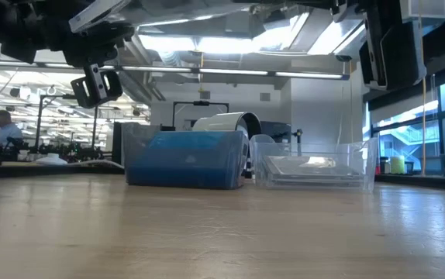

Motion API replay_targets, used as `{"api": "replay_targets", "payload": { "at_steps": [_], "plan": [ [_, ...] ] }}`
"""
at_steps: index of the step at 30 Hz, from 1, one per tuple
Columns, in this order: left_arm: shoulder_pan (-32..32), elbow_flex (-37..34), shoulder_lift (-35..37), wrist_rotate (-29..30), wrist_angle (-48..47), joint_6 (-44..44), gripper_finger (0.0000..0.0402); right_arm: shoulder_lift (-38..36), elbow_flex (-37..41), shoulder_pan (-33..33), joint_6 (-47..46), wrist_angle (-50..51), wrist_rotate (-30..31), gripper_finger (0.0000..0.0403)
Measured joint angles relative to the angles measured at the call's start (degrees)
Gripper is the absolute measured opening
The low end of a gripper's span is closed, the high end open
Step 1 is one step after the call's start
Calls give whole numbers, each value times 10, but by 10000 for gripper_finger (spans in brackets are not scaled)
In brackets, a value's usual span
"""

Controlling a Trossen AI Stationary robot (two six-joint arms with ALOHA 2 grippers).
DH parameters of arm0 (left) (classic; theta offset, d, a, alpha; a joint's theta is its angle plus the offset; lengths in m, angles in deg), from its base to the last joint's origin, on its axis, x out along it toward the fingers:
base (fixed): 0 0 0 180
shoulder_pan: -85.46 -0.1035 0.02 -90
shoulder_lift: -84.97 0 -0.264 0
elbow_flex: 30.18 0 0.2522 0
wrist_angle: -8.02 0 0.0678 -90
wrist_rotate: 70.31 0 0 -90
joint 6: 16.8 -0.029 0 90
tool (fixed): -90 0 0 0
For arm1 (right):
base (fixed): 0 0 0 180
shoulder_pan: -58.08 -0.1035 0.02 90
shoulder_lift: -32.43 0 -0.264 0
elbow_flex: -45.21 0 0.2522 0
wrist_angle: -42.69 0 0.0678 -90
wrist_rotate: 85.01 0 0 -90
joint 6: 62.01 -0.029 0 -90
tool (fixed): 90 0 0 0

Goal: Pick & place jewel cases by type
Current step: Put the black cd case into the transparent bin

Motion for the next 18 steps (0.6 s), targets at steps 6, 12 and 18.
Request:
{"api": "replay_targets", "payload": {
  "at_steps": [6,12,18],
  "plan": [
    [0,0,0,0,2,-2,44,0,0,0,-4,0,0,72],
    [0,0,0,-1,1,-7,42,0,0,0,-6,0,-8,88],
    [0,0,0,0,-1,-11,41,0,0,0,-78,-4,-10,135]
  ]
}}
